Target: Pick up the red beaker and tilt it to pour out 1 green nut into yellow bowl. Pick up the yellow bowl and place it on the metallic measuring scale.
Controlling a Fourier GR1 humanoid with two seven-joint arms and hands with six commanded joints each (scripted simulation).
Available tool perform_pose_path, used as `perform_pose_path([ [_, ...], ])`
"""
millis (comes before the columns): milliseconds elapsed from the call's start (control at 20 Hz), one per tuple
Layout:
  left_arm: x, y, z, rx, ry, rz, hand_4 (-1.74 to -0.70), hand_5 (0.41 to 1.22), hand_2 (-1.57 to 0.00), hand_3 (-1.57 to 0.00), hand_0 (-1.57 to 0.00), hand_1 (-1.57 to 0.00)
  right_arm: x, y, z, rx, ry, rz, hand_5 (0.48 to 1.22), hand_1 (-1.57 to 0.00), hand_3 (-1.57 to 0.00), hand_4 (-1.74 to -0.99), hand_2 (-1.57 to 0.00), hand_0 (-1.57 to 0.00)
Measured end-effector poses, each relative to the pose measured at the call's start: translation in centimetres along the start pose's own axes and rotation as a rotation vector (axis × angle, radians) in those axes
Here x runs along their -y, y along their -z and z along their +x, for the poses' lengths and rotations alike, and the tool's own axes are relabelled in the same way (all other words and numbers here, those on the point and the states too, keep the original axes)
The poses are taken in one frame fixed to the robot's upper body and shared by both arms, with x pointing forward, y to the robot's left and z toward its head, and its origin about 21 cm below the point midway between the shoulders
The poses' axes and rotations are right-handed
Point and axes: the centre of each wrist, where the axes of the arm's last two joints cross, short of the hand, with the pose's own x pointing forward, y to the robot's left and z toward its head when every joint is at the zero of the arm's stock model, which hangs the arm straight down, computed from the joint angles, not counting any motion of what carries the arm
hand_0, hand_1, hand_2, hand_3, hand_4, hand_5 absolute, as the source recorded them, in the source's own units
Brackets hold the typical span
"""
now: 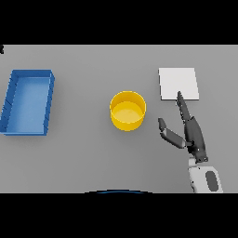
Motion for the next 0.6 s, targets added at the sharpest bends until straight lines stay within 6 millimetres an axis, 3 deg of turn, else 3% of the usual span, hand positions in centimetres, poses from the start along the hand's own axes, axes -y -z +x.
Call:
perform_pose_path([
  [300,2.6,-3.6,-4.3,-0.093,-0.065,-0.017,-1.74,1.221,-1.57,-1.38,-1.57,-1.57,-0.2,0.1,-0.1,0.009,0.008,-0.003,0.687,0.00,0.00,-1.186,0.00,0.00],
  [500,3.3,-5.5,-5.8,-0.147,-0.082,-0.074,-1.73,0.955,-1.57,-1.37,-1.57,-1.57,-0.4,0.1,0.1,-0.003,0.012,-0.006,0.679,0.00,0.00,-1.168,0.00,0.00],
  [550,3.5,-5.9,-5.9,-0.160,-0.069,-0.105,-1.66,0.888,-1.57,-1.41,-1.57,-1.57,-0.5,0.1,0.0,-0.011,0.013,-0.001,0.678,0.00,0.00,-1.165,0.00,0.00],
  [600,3.4,-6.3,-6.1,-0.155,-0.045,-0.148,-1.49,0.827,-1.57,-1.37,-1.57,-1.57,-0.3,0.3,0.0,-0.003,0.009,-0.004,0.675,0.00,0.00,-1.165,0.00,0.00],
])
